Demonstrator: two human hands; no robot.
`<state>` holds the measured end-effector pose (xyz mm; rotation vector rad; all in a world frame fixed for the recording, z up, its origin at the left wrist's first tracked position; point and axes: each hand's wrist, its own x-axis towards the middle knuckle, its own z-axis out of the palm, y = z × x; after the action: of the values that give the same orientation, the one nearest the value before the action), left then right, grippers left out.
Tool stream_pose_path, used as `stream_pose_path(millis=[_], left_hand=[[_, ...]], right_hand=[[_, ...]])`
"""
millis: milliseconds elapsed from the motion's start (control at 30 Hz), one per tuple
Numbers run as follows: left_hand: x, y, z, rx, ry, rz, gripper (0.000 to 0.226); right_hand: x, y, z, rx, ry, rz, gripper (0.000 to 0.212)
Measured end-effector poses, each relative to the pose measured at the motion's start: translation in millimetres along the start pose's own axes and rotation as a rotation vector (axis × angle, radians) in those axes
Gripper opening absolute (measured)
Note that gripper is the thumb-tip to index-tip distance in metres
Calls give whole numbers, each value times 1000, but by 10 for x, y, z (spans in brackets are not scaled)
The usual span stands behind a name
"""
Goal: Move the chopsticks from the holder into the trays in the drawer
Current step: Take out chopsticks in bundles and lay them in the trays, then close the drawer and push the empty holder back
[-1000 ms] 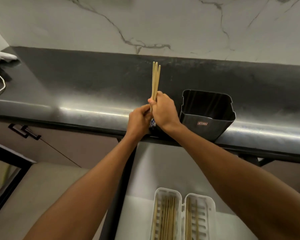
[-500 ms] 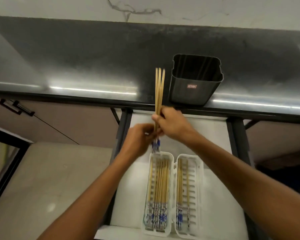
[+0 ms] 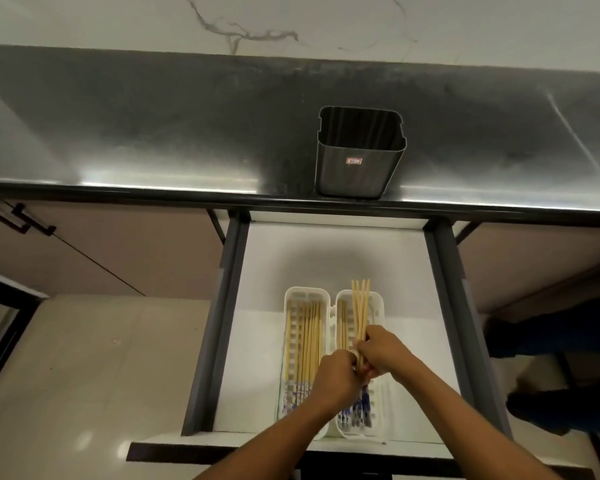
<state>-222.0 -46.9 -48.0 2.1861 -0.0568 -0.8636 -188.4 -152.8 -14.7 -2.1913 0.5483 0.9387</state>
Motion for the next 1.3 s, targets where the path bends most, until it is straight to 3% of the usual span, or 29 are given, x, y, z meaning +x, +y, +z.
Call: stream_pose_path(millis=[133,333,467,567,667,767,900,1133,1200,1300], left_hand=[[59,-14,171,42,-42,-67,11],[68,-39,278,45,-112,-139,30],[27,12,281,-36,-170,-151,42],[-29,63,226,-20,-170,-140,42],[-128,80,116,-39,-128,-99,45],[-275,59,-61,-124,-91,-46,44],[-518,-153,-428,-84,-40,23,30],[-856,-544,-915,159,-274,49,25],[-920,-567,-933,213,-350,67,28],[-975,-551,-922,274,-401,94,32]], right_hand=[[156,90,106,-115,-27,65,12],[322,135,290,-245,-66,101,16],[344,150,318,-277,-10,90,5],[332,211,270,-264,23,85,24],[258,281,202,-290,14,45,11],[103,385,134,-122,37,-20,8],[-268,548,56,-205,-97,-177,8],[-710,807,-145,-406,-431,-305,23],[-782,813,-149,-404,-462,-313,40],[-805,854,-94,-451,-408,-338,42]])
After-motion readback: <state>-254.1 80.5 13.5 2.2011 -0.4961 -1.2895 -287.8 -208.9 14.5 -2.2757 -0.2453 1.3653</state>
